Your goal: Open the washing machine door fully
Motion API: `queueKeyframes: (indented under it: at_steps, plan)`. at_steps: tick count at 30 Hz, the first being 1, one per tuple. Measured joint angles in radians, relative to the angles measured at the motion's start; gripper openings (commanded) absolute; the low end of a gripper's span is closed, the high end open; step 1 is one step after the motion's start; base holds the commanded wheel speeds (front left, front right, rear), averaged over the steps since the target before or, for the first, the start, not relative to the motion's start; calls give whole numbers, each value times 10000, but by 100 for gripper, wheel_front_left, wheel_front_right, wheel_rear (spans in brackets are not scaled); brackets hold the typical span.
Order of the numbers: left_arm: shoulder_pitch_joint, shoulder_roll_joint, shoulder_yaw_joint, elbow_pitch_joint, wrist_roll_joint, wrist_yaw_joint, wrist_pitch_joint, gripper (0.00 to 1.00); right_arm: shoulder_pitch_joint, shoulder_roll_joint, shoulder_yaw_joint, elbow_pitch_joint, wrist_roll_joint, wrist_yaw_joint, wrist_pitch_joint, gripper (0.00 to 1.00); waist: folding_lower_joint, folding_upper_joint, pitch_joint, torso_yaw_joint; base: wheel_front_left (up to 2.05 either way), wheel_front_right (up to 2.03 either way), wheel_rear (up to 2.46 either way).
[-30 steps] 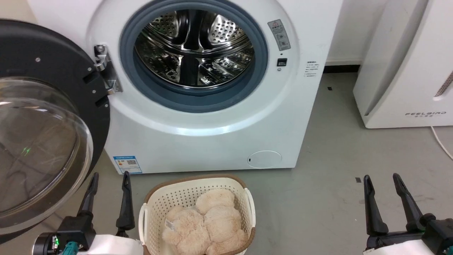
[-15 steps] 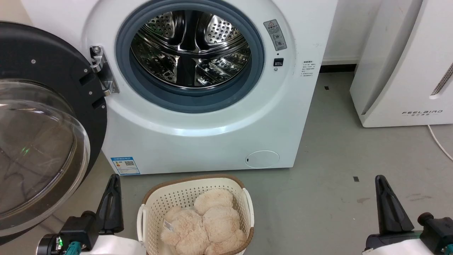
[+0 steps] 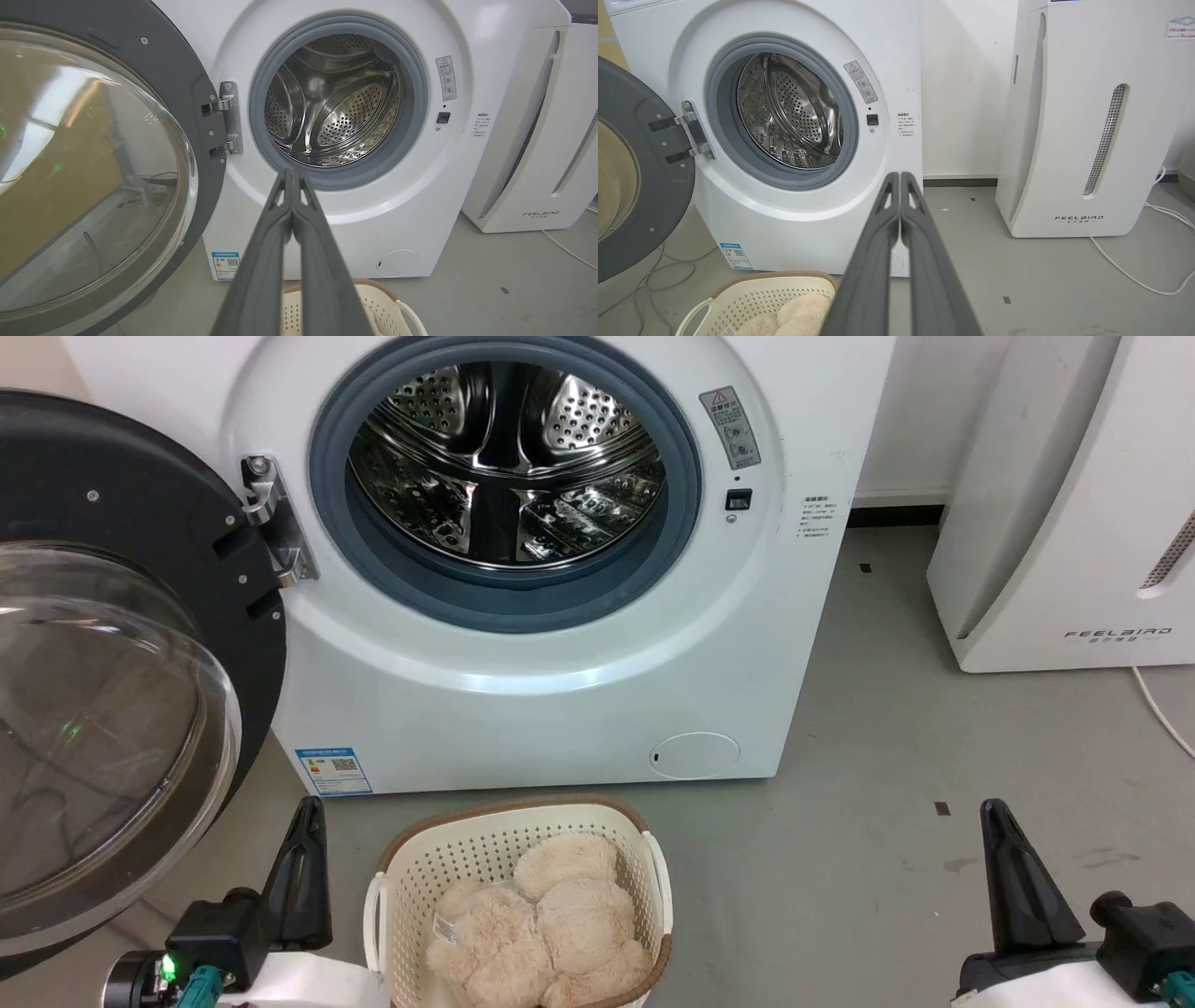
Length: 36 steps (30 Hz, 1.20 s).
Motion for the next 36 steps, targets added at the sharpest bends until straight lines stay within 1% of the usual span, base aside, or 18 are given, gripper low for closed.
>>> queueKeyframes:
  at_steps: [36]
  plan:
    - [-67,-2,-272,-98,240,165,777,0,-217,0,178,23,-397,2,717,0,0,0,24,163,0,0,0]
